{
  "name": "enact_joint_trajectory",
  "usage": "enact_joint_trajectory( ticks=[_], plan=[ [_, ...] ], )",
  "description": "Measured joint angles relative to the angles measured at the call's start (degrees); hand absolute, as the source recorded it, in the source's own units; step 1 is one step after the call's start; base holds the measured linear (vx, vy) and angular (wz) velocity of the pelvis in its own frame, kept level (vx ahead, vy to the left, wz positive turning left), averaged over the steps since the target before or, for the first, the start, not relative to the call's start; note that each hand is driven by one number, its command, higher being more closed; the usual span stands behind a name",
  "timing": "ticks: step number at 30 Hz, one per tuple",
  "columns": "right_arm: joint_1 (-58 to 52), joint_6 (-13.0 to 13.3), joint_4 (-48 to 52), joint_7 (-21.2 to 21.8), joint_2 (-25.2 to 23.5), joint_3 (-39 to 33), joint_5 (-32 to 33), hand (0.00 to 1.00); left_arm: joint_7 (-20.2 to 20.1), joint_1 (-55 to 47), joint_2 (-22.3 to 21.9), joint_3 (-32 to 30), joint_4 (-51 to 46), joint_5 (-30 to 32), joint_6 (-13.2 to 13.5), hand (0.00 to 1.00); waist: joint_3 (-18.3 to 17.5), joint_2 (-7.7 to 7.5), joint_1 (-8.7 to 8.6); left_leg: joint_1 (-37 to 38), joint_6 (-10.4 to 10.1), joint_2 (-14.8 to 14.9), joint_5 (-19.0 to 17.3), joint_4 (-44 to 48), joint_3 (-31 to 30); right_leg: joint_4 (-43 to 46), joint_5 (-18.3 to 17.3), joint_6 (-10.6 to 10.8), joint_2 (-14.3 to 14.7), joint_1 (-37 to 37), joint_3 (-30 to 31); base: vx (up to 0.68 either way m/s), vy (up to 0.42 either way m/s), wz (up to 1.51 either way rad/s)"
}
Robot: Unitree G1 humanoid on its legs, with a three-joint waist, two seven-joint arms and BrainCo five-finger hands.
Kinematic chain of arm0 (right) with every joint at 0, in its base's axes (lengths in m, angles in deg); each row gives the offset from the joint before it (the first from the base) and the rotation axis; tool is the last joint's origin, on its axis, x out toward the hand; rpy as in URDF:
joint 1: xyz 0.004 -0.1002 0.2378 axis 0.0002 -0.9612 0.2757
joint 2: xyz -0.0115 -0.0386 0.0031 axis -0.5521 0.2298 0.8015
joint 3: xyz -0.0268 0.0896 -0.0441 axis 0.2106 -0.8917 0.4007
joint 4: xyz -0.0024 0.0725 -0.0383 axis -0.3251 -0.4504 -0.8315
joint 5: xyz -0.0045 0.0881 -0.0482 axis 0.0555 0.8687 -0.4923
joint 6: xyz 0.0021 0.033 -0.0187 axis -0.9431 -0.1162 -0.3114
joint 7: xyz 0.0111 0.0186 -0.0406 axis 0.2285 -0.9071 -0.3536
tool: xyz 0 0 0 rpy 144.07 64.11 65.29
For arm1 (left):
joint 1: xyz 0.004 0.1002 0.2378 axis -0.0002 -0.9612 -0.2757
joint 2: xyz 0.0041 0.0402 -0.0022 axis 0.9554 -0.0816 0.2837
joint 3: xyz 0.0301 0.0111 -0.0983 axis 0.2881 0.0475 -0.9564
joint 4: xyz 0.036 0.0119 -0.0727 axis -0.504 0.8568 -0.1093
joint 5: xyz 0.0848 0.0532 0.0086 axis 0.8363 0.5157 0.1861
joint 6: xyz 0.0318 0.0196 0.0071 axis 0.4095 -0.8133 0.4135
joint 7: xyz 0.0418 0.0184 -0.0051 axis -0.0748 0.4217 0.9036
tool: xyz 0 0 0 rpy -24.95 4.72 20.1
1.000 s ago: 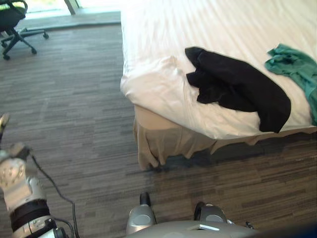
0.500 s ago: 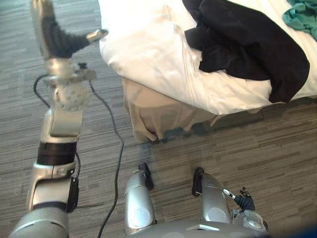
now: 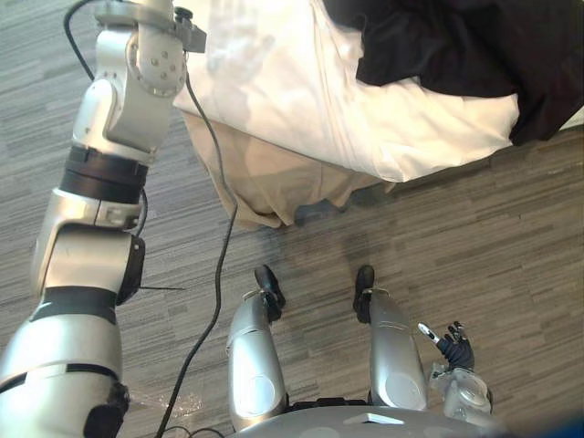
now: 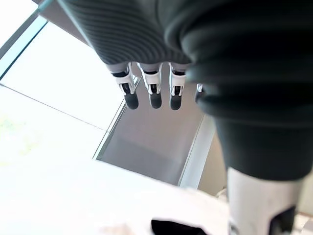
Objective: Tidy the bed and pick cloth on bed and put in laundry
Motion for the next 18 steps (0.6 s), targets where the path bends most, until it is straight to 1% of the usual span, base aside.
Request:
enact_joint_trajectory(
  ticks=[1, 2, 3, 5, 6, 7, 10, 12, 15, 18],
  plan=[
    [0.8, 0.0, 0.5, 0.1, -0.3, 0.0, 0.9, 0.0, -1.6, 1.2, 0.0, -0.1, 3.6, -0.1, -0.2, 0.0, 0.2, -0.05, -0.51, -0.5, 0.1, 0.0, 0.2, -0.4, 0.2, -0.7, 0.4, 0.1, 0.0, -0.5, 0.0, 0.0, 0.009, -0.08],
    [1.1, 0.2, 1.8, 0.2, -0.4, 0.1, 2.4, 0.0, -3.1, 2.7, -0.1, -0.2, 6.7, -0.1, -0.3, 0.0, 0.3, -0.02, -0.61, -1.8, 0.4, 0.0, 0.6, -0.8, 0.7, -1.2, 1.0, 0.2, 0.2, -2.0, 0.2, 0.0, -0.004, -0.09],
    [1.2, 0.4, 2.1, 0.3, -0.5, 0.2, 2.8, 0.0, -3.7, 3.3, -0.1, -0.4, 8.3, -0.1, -0.6, 0.0, 0.6, 0.02, -0.6, -2.1, 0.4, 0.0, 0.6, -0.8, 0.8, -1.4, 1.2, 0.1, 0.3, -2.4, 0.6, 0.0, 0.006, -0.14],
    [2.4, 0.5, 3.6, 0.3, -0.9, 0.4, 4.7, 0.0, -6.1, 3.9, -0.5, -3.4, 13.5, -0.1, -1.5, 0.0, 1.8, 0.03, -0.9, -3.4, 0.6, 0.1, 0.7, -0.6, 1.0, -1.6, 2.6, 0.4, 0.9, -3.9, 1.5, 0.0, 0.034, -0.15],
    [2.4, 0.5, 3.9, 0.3, -0.9, 0.4, 5.2, 0.0, -6.7, 3.9, -0.7, -4.2, 14.3, -0.1, -1.8, 0.0, 2.1, -0.04, -1.05, -3.5, 0.7, 0.2, 0.9, -0.6, 1.0, -1.8, 2.7, 0.4, 1.0, -4.0, 1.5, 0.01, 0.021, -0.08],
    [2.5, 0.6, 4.2, 0.4, -1.2, 0.4, 6.3, 0.0, -7.8, 3.9, -1.2, -5.7, 15.4, -0.1, -2.3, 1.0, 2.6, -0.38, -1.1, -3.7, 0.7, 0.3, 0.9, -0.6, 1.0, -2.3, 2.7, 0.4, 1.0, -4.0, 1.5, 0.0, 0.0, 0.0],
    [2.4, 0.7, 4.7, 0.7, -1.9, 0.5, 7.5, 0.0, -8.8, 3.9, -2.7, -9.3, 16.1, -0.1, -2.3, 1.0, 2.6, -0.45, -1.22, -4.4, 0.7, 0.8, 0.9, -0.5, 0.9, -3.3, 2.9, 0.4, 1.3, -4.0, 1.5, 0.0, 0.0, 0.0],
    [2.4, 0.8, 5.4, 1.2, -2.1, 1.5, 7.7, 0.0, -8.9, 3.9, -3.0, -10.3, 15.9, -0.1, -2.2, 1.0, 2.6, -0.45, -1.48, -4.8, 0.7, 0.8, 0.9, -0.4, 0.8, -3.8, 3.1, 0.5, 1.5, -4.1, 1.5, 0.0, 0.0, 0.0],
    [2.3, 0.8, 5.7, 1.7, -2.1, 2.5, 7.7, 0.0, -8.9, 4.4, -3.3, -10.1, 15.3, 0.0, -2.1, 1.0, 2.6, -0.46, -1.43, -5.1, 0.7, 0.8, 0.9, -0.3, 0.7, -4.7, 4.0, 0.5, 1.8, -3.9, 1.5, -0.02, 0.027, -0.02],
    [2.1, 0.7, 5.7, 2.0, -2.0, 2.5, 7.7, 0.0, -10.2, 4.5, -3.3, -7.1, 13.2, 0.6, -2.4, 1.0, 2.6, -0.45, -1.18, -5.1, 0.7, 0.6, 0.9, 0.3, 0.4, -4.8, 4.0, 0.5, 1.7, -3.5, 1.5, 0.0, 0.007, 0.01]
  ],
)
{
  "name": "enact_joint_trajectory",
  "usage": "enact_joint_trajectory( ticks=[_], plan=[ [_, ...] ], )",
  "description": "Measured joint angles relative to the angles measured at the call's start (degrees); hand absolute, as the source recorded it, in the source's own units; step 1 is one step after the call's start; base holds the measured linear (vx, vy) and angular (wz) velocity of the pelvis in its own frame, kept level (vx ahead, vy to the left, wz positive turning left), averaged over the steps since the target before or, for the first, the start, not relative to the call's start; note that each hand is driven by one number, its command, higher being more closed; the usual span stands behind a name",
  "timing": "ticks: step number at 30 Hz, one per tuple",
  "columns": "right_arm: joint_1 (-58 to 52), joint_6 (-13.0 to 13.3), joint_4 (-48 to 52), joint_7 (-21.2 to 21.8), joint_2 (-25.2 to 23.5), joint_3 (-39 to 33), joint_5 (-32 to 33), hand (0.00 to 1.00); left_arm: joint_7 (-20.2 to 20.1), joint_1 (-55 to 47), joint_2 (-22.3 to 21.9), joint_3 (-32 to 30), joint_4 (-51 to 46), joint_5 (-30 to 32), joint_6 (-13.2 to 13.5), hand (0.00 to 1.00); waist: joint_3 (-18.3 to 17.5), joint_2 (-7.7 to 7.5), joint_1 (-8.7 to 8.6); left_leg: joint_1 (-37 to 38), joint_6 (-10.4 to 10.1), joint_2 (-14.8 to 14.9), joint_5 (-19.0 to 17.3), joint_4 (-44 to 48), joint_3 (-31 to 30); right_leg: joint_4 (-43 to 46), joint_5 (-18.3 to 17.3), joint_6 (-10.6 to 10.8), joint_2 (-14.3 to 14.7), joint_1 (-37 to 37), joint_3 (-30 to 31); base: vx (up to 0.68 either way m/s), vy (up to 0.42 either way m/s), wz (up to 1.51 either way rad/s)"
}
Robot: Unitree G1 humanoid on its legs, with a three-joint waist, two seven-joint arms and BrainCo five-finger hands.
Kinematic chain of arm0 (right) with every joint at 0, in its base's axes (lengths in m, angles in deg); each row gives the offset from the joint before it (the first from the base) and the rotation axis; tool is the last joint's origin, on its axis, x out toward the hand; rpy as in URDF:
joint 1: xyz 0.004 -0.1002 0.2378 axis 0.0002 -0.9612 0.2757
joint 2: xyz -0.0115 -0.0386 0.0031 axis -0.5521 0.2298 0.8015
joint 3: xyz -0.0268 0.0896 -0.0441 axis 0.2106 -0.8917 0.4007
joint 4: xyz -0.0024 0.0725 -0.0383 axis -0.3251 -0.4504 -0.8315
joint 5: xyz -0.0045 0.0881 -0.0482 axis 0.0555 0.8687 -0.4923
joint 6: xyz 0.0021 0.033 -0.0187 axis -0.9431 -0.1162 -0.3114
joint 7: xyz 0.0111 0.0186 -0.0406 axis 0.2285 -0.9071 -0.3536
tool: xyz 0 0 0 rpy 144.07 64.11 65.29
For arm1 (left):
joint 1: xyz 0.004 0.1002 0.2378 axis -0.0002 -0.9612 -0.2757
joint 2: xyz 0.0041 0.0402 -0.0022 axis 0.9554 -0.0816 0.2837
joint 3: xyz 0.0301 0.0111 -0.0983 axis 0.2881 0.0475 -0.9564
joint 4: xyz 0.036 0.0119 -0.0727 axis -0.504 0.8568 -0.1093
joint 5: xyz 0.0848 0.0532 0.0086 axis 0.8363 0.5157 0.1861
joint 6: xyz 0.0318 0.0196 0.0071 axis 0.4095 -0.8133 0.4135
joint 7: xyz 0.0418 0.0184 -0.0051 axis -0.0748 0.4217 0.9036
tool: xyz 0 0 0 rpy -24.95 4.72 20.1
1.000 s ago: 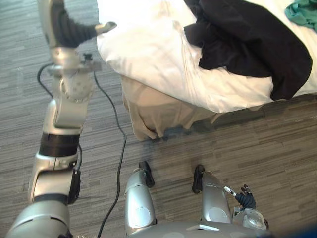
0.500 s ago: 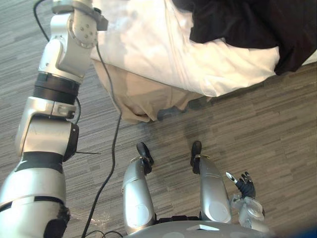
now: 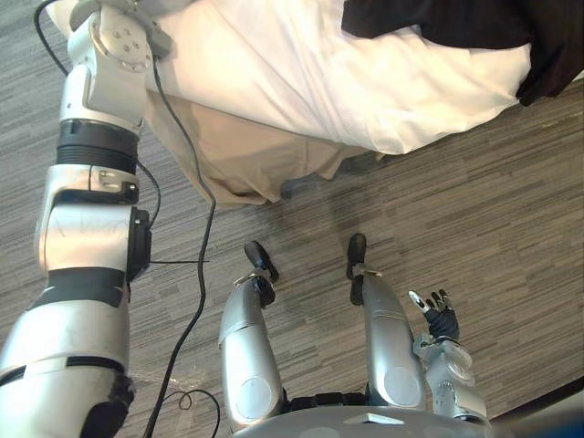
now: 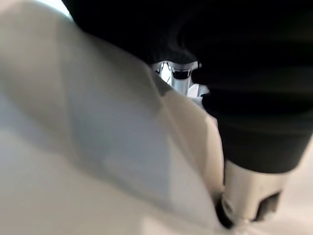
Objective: Tidy the bed and pick cloth on bed and put in laundry
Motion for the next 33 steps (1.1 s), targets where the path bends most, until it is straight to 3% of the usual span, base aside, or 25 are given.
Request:
enact_joint_trajectory(
  ticks=[3, 4, 7, 12, 14, 15, 19, 24, 29, 33],
  plan=[
    [-0.3, -0.3, 0.0, 0.3, 0.3, 0.0, 0.0, 0.0, -1.2, -0.9, 0.2, 6.4, -3.0, 0.3, -0.1, 1.0, 0.0, 0.01, 0.38, 1.6, 0.0, -0.1, 0.0, 0.0, -0.5, 0.0, 0.0, 0.0, 0.0, 2.0, -0.2, -0.01, 0.023, 0.09],
    [-0.9, -0.3, 0.4, 0.7, 0.4, 0.0, -0.1, 0.0, -2.3, -3.2, 1.2, 10.9, -7.1, 0.2, -0.1, 1.0, -0.1, 0.12, 0.59, 3.5, 0.1, -0.4, 0.0, 0.0, -1.1, 0.0, -0.1, 0.0, -0.2, 4.2, -0.4, 0.01, 0.03, 0.12],
    [-3.0, -0.5, 0.5, 1.2, 1.9, 0.3, -1.3, 0.0, -3.7, -9.4, 3.8, 15.9, -15.6, -0.8, 1.2, 1.0, -0.3, 0.22, 0.47, 8.2, 0.1, -1.9, 0.0, -1.7, -1.3, 0.1, -1.2, 0.8, -1.5, 8.7, -1.1, 0.01, 0.033, 0.23],
    [-9.0, -1.7, 0.4, 3.0, 3.7, 0.4, -5.8, 0.0, -5.7, -32.3, 10.8, 17.9, -29.0, -5.3, 5.2, 1.0, -5.0, 1.3, 0.94, 15.8, -0.1, -3.6, -0.8, -3.9, -1.3, -0.2, -4.2, 1.2, -3.0, 16.8, -2.6, 0.03, -0.01, 0.18],
    [-11.3, -1.9, -1.0, 4.0, 4.2, 0.4, -8.6, 0.0, -7.6, -43.6, 12.3, 17.4, -30.2, -5.4, 6.0, 1.0, -9.4, 1.65, 1.21, 18.9, -0.7, -4.0, -1.3, -5.3, -1.5, -1.1, -5.0, 1.3, -3.1, 20.2, -3.3, 0.04, -0.039, 0.1],
    [-11.6, -2.0, -1.7, 4.3, 4.3, 0.3, -9.1, 0.0, -7.7, -46.5, 12.5, 16.4, -30.5, -5.4, 6.3, 0.0, -10.5, 1.68, 1.28, 19.6, -0.8, -4.2, -1.3, -5.7, -1.5, -1.3, -5.2, 1.4, -3.1, 20.8, -3.3, 0.09, -0.032, 0.07],
    [-12.0, -3.0, -9.7, 5.2, 4.6, -0.4, -12.0, 0.0, -8.0, -62.3, 11.2, 8.6, -31.7, -5.5, 7.0, 0.0, -15.3, 1.77, 0.94, 24.3, -1.6, -5.7, -0.8, -9.1, -3.1, -4.7, -5.4, 1.4, -3.3, 26.6, -5.0, 0.09, -0.032, 0.12],
    [-12.5, -4.2, -17.7, 6.5, 4.8, -3.6, -13.3, 0.0, -8.8, -71.8, 7.7, 3.9, -30.5, -6.6, 7.9, 0.0, -19.7, 1.56, 1.01, 28.3, -2.4, -7.1, 1.0, -14.1, -4.5, -9.3, -5.0, 1.3, -3.1, 31.7, -7.5, 0.13, -0.046, 0.2],
    [-11.0, -4.9, -21.8, 7.1, 4.8, -4.4, -14.7, 0.0, -8.4, -78.5, -0.9, -2.3, -21.0, -6.5, 8.1, 0.0, -22.2, 1.01, 1.21, 32.5, -3.2, -7.9, 3.6, -20.7, -4.3, -12.0, -4.5, 0.5, -2.3, 34.4, -8.0, 0.09, -0.047, 0.01],
    [-10.1, -4.7, -22.5, 6.2, 4.6, -2.1, -14.6, 0.0, -3.4, -81.4, -9.2, -12.1, -11.6, -6.6, 7.1, 0.0, -23.1, 0.1, 1.82, 34.9, -3.5, -8.1, 4.6, -23.5, -4.4, -12.6, -4.4, 0.4, -2.0, 36.0, -8.3, 0.04, -0.023, 0.04]
  ],
)
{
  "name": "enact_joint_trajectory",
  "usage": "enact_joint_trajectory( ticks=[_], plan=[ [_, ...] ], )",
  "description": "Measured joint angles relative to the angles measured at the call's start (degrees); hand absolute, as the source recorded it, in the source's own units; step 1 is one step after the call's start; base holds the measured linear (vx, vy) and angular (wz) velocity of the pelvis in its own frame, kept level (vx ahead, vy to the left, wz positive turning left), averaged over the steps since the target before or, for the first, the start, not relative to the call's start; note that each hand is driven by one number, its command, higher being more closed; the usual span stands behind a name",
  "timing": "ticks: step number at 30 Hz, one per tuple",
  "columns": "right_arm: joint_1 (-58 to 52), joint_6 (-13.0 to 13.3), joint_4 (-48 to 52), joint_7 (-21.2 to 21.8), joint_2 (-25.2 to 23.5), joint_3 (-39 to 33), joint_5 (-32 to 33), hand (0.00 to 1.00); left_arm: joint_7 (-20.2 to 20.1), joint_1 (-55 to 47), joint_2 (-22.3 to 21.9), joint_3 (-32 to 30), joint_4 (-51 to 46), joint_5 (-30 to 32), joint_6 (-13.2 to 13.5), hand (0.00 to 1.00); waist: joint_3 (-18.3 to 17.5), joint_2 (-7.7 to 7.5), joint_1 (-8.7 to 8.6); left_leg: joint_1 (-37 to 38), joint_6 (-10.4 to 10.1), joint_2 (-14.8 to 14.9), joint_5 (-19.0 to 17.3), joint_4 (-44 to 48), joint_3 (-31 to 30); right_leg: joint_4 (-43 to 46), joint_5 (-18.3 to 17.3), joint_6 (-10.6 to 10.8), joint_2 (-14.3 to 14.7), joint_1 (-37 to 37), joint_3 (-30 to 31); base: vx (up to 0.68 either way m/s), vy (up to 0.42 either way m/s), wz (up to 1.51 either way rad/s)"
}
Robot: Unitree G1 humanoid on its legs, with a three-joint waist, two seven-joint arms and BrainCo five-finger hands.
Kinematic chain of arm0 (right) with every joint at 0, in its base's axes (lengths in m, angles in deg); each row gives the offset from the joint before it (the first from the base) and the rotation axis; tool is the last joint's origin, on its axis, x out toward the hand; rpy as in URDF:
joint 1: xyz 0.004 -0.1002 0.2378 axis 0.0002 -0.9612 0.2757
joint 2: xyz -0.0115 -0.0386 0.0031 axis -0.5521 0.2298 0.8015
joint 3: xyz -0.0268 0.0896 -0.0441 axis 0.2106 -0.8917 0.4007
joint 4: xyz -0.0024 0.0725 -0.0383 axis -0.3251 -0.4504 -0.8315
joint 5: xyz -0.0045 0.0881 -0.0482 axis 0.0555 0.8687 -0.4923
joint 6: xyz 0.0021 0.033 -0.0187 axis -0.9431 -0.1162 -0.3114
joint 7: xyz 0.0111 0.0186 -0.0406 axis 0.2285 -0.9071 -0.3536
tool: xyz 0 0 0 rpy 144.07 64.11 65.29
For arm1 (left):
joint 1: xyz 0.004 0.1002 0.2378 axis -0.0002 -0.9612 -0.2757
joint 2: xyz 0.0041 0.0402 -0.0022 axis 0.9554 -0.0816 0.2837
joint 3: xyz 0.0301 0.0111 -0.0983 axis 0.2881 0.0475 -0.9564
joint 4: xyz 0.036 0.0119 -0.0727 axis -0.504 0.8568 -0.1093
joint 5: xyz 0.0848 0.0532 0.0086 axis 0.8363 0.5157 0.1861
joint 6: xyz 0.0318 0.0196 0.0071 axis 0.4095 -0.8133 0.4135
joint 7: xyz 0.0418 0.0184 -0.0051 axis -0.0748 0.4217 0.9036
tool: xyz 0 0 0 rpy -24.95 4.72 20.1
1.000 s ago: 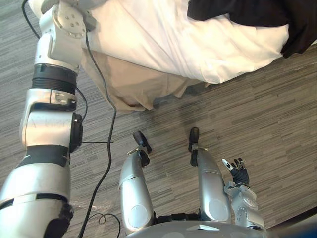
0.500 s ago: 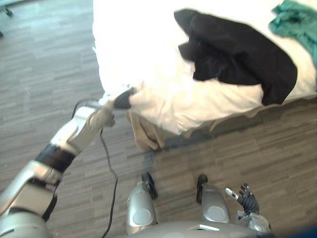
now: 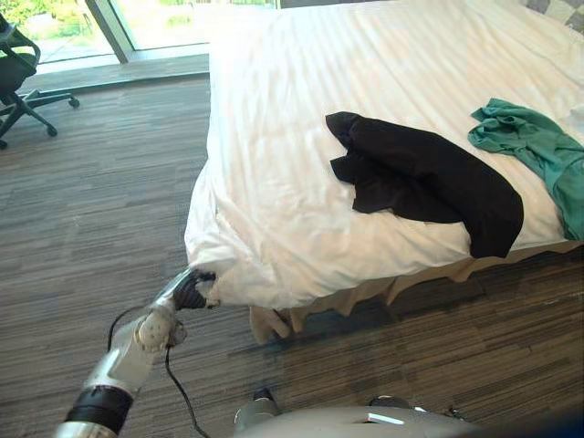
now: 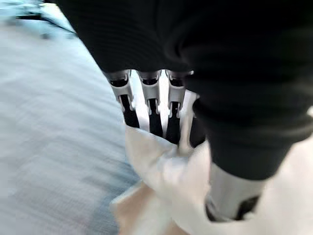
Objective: Tidy the bed and pick cloth on bed and put in laundry
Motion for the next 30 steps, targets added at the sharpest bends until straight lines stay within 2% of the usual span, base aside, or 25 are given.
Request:
enact_joint_trajectory(
  ticks=[1, 2, 5, 6, 8, 10, 11, 13, 17, 20, 21, 25, 27, 29, 30],
  plan=[
    [0.0, 0.0, 0.0, -0.4, -0.2, 0.2, 0.2, 0.0, 1.5, -1.4, -1.9, -2.7, 1.4, -0.9, -0.9, 0.0, -0.2, -0.27, 0.79, 0.7, -0.1, -0.1, 0.2, -0.6, -0.1, 0.0, 0.0, 0.0, 0.0, 0.5, -0.3, 0.04, -0.015, 0.18],
    [0.0, 0.1, 0.0, -0.7, -0.3, 0.2, 0.7, 0.0, 2.6, -2.8, -3.7, -5.5, 1.8, -1.5, -1.5, 0.0, -0.5, -0.58, 0.85, 0.7, 0.0, -0.2, 0.3, -0.6, -1.0, -0.1, 0.0, 0.0, -0.1, 1.2, -1.3, 0.04, -0.015, 0.28],
    [-0.1, 0.1, 0.1, -1.5, -0.6, 0.1, 2.3, 0.0, 3.8, -6.9, -6.7, -8.6, 2.0, -3.3, -2.3, 0.0, -1.4, -0.62, 1.12, 0.8, 0.2, -0.8, 0.8, -1.4, -2.0, 0.0, 0.0, 0.0, -0.5, 1.8, -2.5, 0.02, 0.004, 0.29],
    [-0.1, 0.1, 0.7, -1.7, -0.7, 0.1, 2.5, 0.0, 3.7, -9.1, -8.5, -9.5, 1.5, -3.4, -2.8, 0.0, -2.2, -1.13, 1.68, 1.2, 0.3, -1.2, 1.4, -2.5, -2.3, 0.0, 0.0, 0.0, -0.7, 2.0, -2.8, 0.02, 0.026, 0.15],
    [-0.2, 0.1, 2.6, -1.9, -1.1, 0.1, 3.0, 0.0, 3.6, -12.4, -11.8, -9.9, -1.1, -4.7, -3.2, 0.0, -2.1, -1.02, 2.28, 1.9, 0.5, -1.8, 2.0, -3.8, -2.8, 0.0, 0.0, 0.0, -1.1, 2.2, -3.1, -0.01, 0.03, 0.18],
    [-0.4, 0.2, 8.1, -2.7, -2.2, 0.1, 3.4, 0.0, 3.6, -17.3, -17.4, -10.2, -7.6, -6.3, -3.3, 0.0, -2.5, -1.34, 2.32, 2.9, 0.8, -2.7, 3.9, -6.6, -3.6, 0.0, 0.0, 0.0, -1.6, 2.6, -4.0, -0.06, 0.031, 0.22],
    [-0.4, 0.2, 10.0, -3.0, -2.6, 0.1, 3.4, 0.0, 3.5, -18.3, -18.8, -10.1, -9.3, -7.5, -3.2, 0.0, -2.5, -1.35, 2.33, 3.0, 0.8, -2.8, 4.2, -7.2, -3.8, 0.0, 0.0, 0.0, -1.7, 2.6, -4.4, -0.08, 0.028, 0.2],
    [-0.4, 0.6, 16.8, -4.1, -4.1, -0.2, 4.6, 0.0, 3.1, -21.8, -24.3, -10.0, -16.6, -11.5, -3.1, 0.0, -2.5, -1.44, 2.42, 2.6, 0.9, -3.6, 5.0, -9.8, -4.8, -1.0, 0.0, 0.0, -1.9, 3.1, -5.1, -0.08, 0.027, 0.25],
    [-0.2, 0.6, 28.3, -6.2, -5.0, -0.3, 4.6, 0.0, 1.1, -23.4, -28.8, -7.4, -22.5, -16.0, -3.0, 0.0, -1.9, -0.97, 3.23, 2.6, 1.3, -4.1, 5.8, -10.4, -5.4, -1.7, -0.2, 0.5, -2.6, 3.6, -6.8, -0.08, 0.024, 0.16],
    [0.6, 1.1, 44.3, -10.4, -5.0, 1.2, 4.4, 0.0, 1.5, -22.4, -31.3, -5.2, -22.9, -19.2, -2.7, 0.0, -1.6, -1.12, 3.62, 2.3, 1.7, -4.7, 6.2, -10.3, -6.2, -1.8, -0.3, 0.8, -3.0, 3.5, -7.6, -0.03, 0.031, 0.14],
    [1.2, 1.5, 45.9, -11.0, -5.0, 1.4, 4.3, 1.0, 1.8, -22.3, -31.4, -5.1, -22.8, -20.0, -2.7, 0.0, -1.6, -1.15, 3.69, 2.1, 1.7, -4.8, 6.2, -10.3, -6.3, -1.8, -0.3, 0.9, -3.0, 3.3, -7.7, 0.01, 0.005, 0.1],
    [7.0, 2.2, 51.9, -13.2, -4.8, 4.7, 2.0, 1.0, 3.7, -19.1, -31.4, -5.1, -19.0, -23.7, -2.5, 0.0, -1.1, -1.95, 3.83, -0.4, 1.5, -4.8, 7.1, -10.1, -8.1, -1.9, 0.2, 1.5, -2.6, 2.2, -9.1, 0.05, -0.015, 0.17],
    [11.5, 2.5, 51.5, -13.2, -4.2, 6.6, -0.3, 1.0, 3.7, -17.0, -30.7, -4.2, -14.8, -23.8, -2.4, 0.0, -0.7, -2.73, 4.17, -1.3, 1.6, -4.9, 7.2, -10.0, -8.7, -2.0, 0.2, 1.5, -2.5, 1.7, -8.9, 0.1, -0.02, 0.12],
    [19.3, 2.7, 47.1, -13.0, -2.4, 8.9, -2.1, 1.0, 3.7, -14.7, -28.7, -1.8, -9.5, -23.8, -2.5, 0.0, 0.5, -4.41, 5.02, -1.6, 1.8, -5.1, 7.4, -10.0, -9.3, -2.3, 0.4, 1.5, -2.4, 1.7, -8.8, 0.08, -0.001, 0.13],
    [21.0, 2.7, 46.2, -12.9, -1.9, 9.3, -2.3, 1.0, 3.6, -14.3, -28.3, -1.1, -8.6, -23.8, -2.5, 0.0, 0.7, -4.71, 5.41, -1.7, 1.8, -5.1, 7.4, -10.0, -9.4, -2.4, 0.6, 1.5, -2.4, 1.8, -8.8, 0.09, 0.011, 0.15]
  ],
)
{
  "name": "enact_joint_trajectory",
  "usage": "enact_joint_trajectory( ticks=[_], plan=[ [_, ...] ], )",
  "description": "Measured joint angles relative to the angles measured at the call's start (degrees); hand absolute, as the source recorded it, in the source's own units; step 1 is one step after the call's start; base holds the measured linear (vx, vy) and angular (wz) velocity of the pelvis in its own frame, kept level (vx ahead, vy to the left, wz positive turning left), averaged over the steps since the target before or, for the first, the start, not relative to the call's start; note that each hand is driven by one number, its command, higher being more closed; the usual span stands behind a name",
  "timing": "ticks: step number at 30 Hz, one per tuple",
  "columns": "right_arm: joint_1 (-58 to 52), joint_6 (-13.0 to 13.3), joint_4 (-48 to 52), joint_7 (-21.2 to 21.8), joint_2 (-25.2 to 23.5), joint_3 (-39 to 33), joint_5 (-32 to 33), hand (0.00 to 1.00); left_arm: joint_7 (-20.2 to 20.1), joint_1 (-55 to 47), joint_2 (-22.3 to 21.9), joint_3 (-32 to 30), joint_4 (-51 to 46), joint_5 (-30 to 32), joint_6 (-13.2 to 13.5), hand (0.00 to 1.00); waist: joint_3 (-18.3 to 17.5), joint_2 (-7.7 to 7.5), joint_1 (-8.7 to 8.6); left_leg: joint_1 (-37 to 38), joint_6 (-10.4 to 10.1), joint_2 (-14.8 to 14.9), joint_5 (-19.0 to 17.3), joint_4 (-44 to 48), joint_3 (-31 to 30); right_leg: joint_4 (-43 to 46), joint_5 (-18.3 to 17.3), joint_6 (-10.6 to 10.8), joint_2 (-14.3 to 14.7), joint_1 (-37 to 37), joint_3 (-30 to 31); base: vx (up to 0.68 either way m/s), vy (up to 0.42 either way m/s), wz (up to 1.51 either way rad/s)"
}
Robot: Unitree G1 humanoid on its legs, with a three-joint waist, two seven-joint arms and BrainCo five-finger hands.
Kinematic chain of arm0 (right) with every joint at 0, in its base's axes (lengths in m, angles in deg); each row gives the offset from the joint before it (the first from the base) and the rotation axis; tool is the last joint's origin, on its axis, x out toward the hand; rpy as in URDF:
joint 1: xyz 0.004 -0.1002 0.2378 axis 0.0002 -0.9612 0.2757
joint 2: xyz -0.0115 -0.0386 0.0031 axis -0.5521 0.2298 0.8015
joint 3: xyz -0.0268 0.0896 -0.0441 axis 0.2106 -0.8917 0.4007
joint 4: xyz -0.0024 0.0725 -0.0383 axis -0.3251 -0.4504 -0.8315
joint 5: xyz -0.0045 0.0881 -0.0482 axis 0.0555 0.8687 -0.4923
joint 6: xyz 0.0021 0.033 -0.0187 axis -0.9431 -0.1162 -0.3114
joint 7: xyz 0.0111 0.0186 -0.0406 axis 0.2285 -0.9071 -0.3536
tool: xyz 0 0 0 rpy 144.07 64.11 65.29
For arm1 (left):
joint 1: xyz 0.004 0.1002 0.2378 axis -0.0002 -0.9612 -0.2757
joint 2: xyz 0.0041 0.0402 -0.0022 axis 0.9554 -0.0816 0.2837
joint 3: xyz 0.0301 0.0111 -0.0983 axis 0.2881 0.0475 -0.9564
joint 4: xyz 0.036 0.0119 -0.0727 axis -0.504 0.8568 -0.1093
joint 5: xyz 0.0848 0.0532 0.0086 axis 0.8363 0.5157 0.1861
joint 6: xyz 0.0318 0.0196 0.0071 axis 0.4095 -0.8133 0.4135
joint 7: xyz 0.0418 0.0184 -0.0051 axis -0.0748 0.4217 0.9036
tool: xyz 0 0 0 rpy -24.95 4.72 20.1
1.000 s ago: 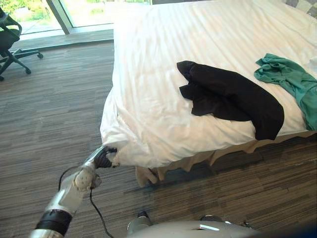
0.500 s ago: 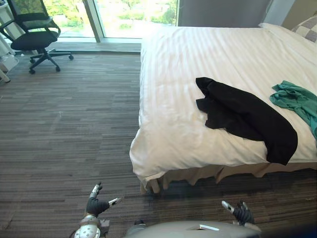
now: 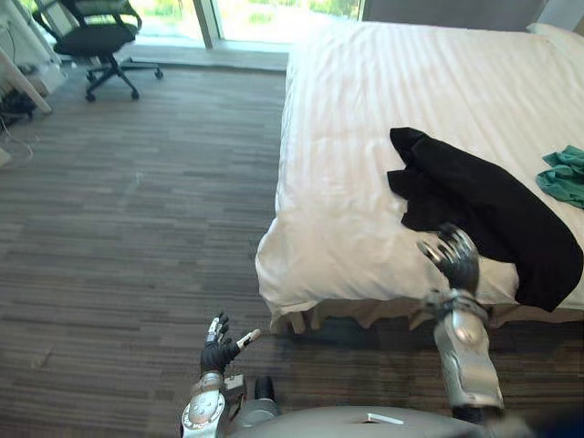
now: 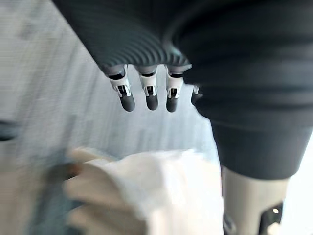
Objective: Tidy the bed and pick cloth on bed and put in laundry
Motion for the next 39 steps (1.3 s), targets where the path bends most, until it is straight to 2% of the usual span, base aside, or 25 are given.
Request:
enact_joint_trajectory(
  ticks=[3, 6, 8, 11, 15, 18, 22, 24, 25, 28, 29, 31, 35, 39],
  plan=[
    [8.5, 0.5, -4.5, 0.4, 2.4, 3.3, 0.0, 1.0, 0.0, 1.4, 0.3, 0.2, 3.7, 0.0, 0.1, 0.0, 0.5, -0.06, 0.49, -1.8, 0.5, 0.2, -0.4, 1.6, -2.2, -1.2, 2.5, -0.9, 0.7, 0.5, 0.0, 0.09, 0.024, 0.3],
    [15.5, 1.0, -7.0, 0.7, 4.2, 6.7, 0.0, 1.0, 0.1, 2.5, 1.4, 0.0, 5.1, 0.0, 0.2, 0.0, 3.0, -0.29, 3.1, -2.3, 1.2, 0.5, -1.1, 3.6, -4.3, -1.5, 4.4, -1.2, 1.3, 1.7, -0.2, 0.06, 0.023, 0.32],
    [20.9, 1.6, -9.2, 0.6, 4.2, 8.4, 0.0, 1.0, 0.2, 3.3, 2.2, 0.0, 5.7, -1.1, 0.6, 0.0, 4.4, -0.69, 3.54, -4.4, 1.1, 0.5, -2.0, 5.6, -6.4, -1.4, 4.4, -1.1, 1.6, 1.7, -0.3, 0.03, 0.004, 0.48],
    [30.1, 1.7, -13.5, 0.6, 4.4, 9.4, 0.0, 1.0, 1.1, 6.5, 3.1, -0.7, 7.1, -1.9, 1.2, 0.0, 8.2, -1.36, 6.37, -8.0, 1.1, 0.3, -2.1, 8.0, -9.2, -1.4, 4.5, -1.0, 1.9, 0.8, -1.5, 0.0, -0.014, 0.43],
    [38.7, 1.8, -17.5, 0.2, 5.3, 9.6, 2.2, 1.0, 2.5, 9.3, 3.5, -1.3, 7.2, -2.1, 2.1, 0.0, 12.4, -1.2, 8.37, -12.3, 1.2, 0.2, -2.1, 10.7, -12.7, -1.2, 4.5, -0.9, 2.3, -0.1, -4.3, -0.03, -0.023, 0.41],
    [44.3, 2.1, -19.0, -0.3, 7.1, 9.3, 4.8, 1.0, 2.7, 11.5, 4.2, -2.5, 7.5, -2.1, 2.2, 0.0, 16.0, -0.82, 9.21, -15.9, 1.2, 0.3, -2.1, 13.0, -14.8, -0.3, 4.5, -0.9, 2.6, -1.9, -5.8, -0.08, 0.017, 0.33],
    [51.6, 2.5, -23.7, -1.9, 9.3, 7.8, 9.2, 1.0, 4.4, 13.4, 5.3, -2.8, 9.5, -4.4, 2.4, 0.0, 20.6, -0.02, 9.8, -21.8, 1.0, -0.3, -1.8, 14.8, -17.3, 2.6, 2.7, -0.5, 2.3, -6.6, -7.7, -0.11, 0.058, 0.2],
    [52.7, 2.5, -25.6, -2.4, 10.6, 7.6, 10.4, 1.0, 4.7, 14.1, 5.8, -2.8, 10.0, -4.7, 2.4, 0.0, 21.9, 0.23, 10.91, -23.5, 0.9, -0.7, -1.3, 15.0, -17.4, 3.4, 1.8, -0.4, 1.7, -8.3, -8.2, -0.1, 0.065, 0.13],
    [53.2, 2.5, -27.4, -2.5, 11.5, 6.9, 11.5, 1.0, 4.8, 14.8, 5.9, -2.3, 10.2, -5.4, 2.6, 0.0, 22.3, 0.81, 11.69, -25.9, 0.9, -1.1, -0.5, 15.1, -18.1, 3.7, 1.1, -0.6, 1.7, -10.5, -8.6, -0.12, 0.067, 0.2],
    [55.8, 2.5, -31.2, -3.0, 13.6, 5.7, 13.2, 1.0, 5.0, 17.2, 6.1, -0.6, 11.3, -6.0, 3.8, 0.0, 23.5, 2.94, 12.18, -30.4, 0.5, -1.2, 1.6, 14.1, -19.7, 5.3, -0.2, -0.9, 1.4, -15.2, -9.9, -0.1, 0.06, 0.19],
    [55.8, 2.5, -31.2, -3.0, 13.6, 5.7, 13.2, 1.0, 5.0, 17.2, 6.1, -0.6, 11.3, -6.0, 3.8, 0.0, 23.5, 2.94, 12.18, -30.4, 0.5, -1.2, 1.6, 14.1, -19.7, 5.3, -0.2, -0.9, 1.4, -15.2, -9.9, -0.1, 0.043, 0.18],
    [57.6, 3.3, -33.4, -3.9, 15.0, 3.7, 15.3, 1.0, 5.3, 20.1, 6.3, 1.6, 11.6, -7.1, 4.6, 0.0, 24.4, 4.84, 12.47, -35.1, 0.1, -1.0, 5.1, 11.4, -20.8, 8.8, -2.1, -1.1, 0.9, -21.7, -10.2, -0.1, 0.022, 0.13],
    [58.0, 5.5, -37.3, -3.9, 12.9, 3.3, 17.0, 1.0, 6.0, 22.6, 5.8, 2.8, 11.7, -8.9, 5.5, 0.0, 24.7, 5.57, 12.69, -39.2, -0.1, -0.5, 7.3, 9.5, -20.4, 13.2, -3.3, -2.0, -0.3, -29.1, -9.4, -0.09, 0.018, -0.08],
    [56.0, 5.5, -40.1, -3.1, 8.7, 1.7, 18.2, 1.0, 6.3, 23.3, 4.9, 2.6, 12.0, -10.6, 5.8, 0.0, 24.7, 5.57, 13.05, -40.2, -0.2, -0.7, 7.2, 9.5, -18.6, 15.8, -4.2, -1.8, -1.7, -32.0, -7.6, -0.03, 0.024, -0.11]
  ],
)
